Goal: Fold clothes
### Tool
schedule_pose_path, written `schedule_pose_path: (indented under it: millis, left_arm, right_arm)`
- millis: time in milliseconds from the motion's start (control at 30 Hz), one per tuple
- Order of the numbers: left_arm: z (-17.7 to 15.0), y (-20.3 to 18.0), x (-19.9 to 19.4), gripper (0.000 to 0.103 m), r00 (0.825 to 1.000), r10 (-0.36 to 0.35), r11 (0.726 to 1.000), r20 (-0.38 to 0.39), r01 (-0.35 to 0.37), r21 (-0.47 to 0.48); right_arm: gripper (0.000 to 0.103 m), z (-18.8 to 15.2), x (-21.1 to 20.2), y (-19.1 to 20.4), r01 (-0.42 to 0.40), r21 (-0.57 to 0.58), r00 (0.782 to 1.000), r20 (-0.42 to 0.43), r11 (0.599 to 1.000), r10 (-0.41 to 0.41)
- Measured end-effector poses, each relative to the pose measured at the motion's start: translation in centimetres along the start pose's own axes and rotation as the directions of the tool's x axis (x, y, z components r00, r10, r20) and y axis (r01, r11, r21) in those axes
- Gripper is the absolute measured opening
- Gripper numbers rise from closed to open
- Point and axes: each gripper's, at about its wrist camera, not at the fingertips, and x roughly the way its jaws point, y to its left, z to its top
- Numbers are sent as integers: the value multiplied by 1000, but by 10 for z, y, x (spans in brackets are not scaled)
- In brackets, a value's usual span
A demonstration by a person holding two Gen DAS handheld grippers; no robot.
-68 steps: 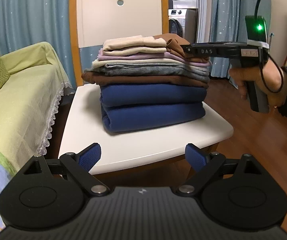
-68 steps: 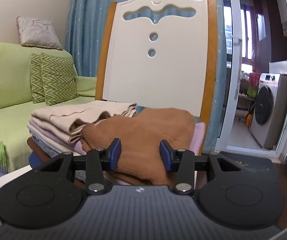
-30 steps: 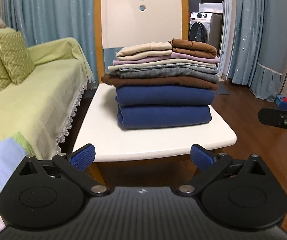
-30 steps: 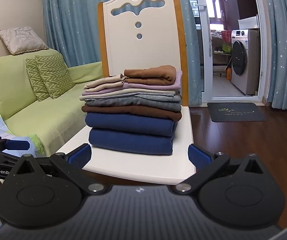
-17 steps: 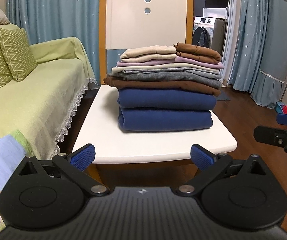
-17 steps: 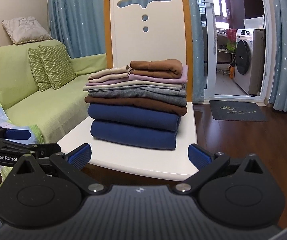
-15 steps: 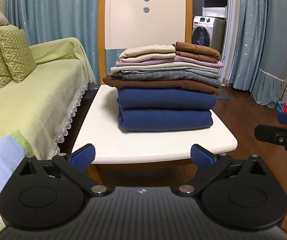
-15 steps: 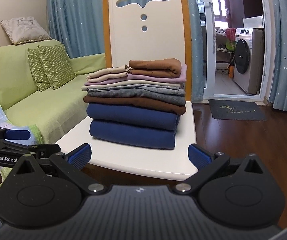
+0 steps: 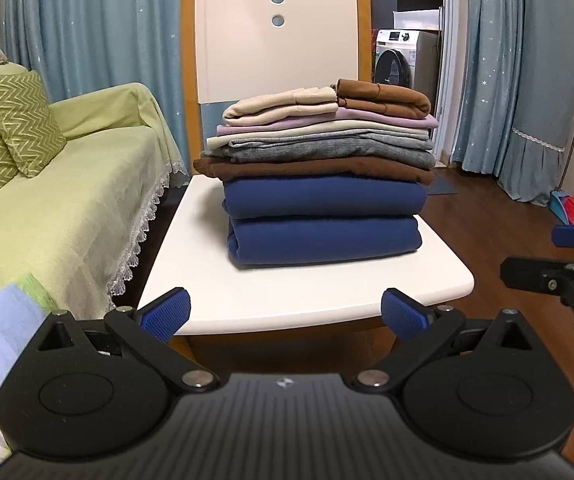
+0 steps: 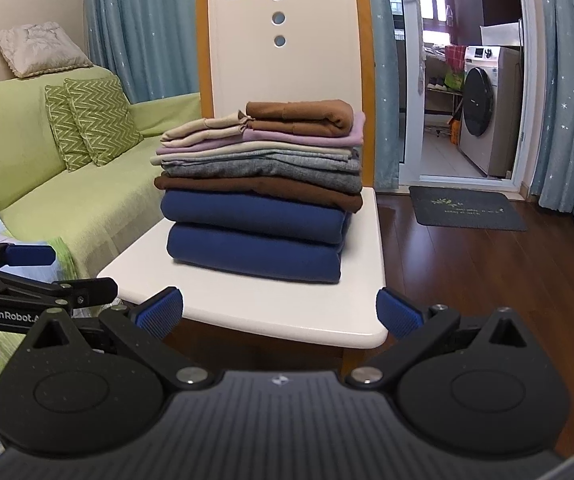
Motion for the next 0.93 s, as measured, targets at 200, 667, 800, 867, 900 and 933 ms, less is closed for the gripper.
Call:
schedule_pose_path:
  millis: [200, 667, 800, 867, 900, 933]
  left_arm:
    - [-1, 0, 2, 102, 1000, 2, 1000, -6, -2, 0]
    - [-2, -2, 4, 102, 1000, -4, 1000, -12, 4, 12]
    - [-3, -1, 4, 102, 1000, -12, 1000, -16, 12, 1]
    - [-3, -1, 3, 102, 1000, -13, 1000, -15, 13, -3]
    - [-3, -1, 3, 102, 1000, -12, 1000, -12, 12, -2]
    - [-3, -1, 3, 102, 1000, -14, 1000, -9, 14, -1]
  right_arm:
    - [102, -2, 3, 0, 0, -3, 1000, -8, 1000, 0]
    - [102, -3, 5, -1, 7, 1, 1000, -16, 1000, -7]
    - [102, -3, 5, -1, 6, 1, 1000, -15, 1000, -6]
    - [102, -2, 4, -1, 5, -3, 1000, -15, 1000, -5]
    - [102, -3, 4, -1, 5, -4, 1000, -15, 1000, -5]
    - [102, -3, 4, -1, 5, -4, 1000, -16, 1000, -5]
